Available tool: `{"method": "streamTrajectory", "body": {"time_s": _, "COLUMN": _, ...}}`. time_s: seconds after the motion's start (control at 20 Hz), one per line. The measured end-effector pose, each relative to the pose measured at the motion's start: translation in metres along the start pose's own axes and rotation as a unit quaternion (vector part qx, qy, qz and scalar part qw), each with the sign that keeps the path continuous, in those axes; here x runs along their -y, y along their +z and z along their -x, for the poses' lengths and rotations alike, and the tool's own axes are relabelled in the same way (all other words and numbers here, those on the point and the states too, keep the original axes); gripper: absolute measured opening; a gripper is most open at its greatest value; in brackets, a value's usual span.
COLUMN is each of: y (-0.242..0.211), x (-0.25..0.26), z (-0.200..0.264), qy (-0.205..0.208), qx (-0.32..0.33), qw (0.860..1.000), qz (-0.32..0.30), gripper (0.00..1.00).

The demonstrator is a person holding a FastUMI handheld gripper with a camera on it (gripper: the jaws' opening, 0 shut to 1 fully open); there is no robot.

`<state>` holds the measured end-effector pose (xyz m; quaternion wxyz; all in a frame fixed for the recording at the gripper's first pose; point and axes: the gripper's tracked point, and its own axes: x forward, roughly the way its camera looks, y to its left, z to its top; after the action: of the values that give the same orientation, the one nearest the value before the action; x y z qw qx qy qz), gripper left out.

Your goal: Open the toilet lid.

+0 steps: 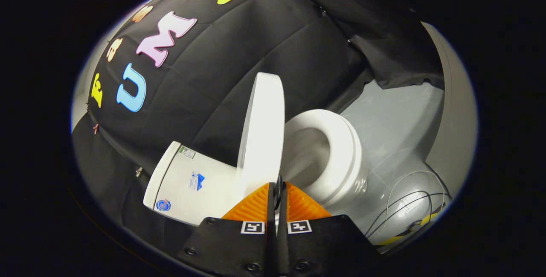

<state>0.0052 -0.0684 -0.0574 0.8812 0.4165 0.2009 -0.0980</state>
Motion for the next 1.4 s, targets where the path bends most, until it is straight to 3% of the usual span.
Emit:
{"method": "streamTrajectory", "body": {"time_s": 0.75, "y": -0.001, "x": -0.119, "z": 0.025, "qy": -0.013, "qx": 0.033, "qw": 0.992, "qz": 0.118, "gripper": 0.05}}
{"method": "streamTrajectory", "body": {"time_s": 1.4, "y": -0.038, "x": -0.217, "z": 0.030, "qy": -0.041, "qx": 0.059, "qw": 0.971, "qz": 0.228, "gripper": 0.05}}
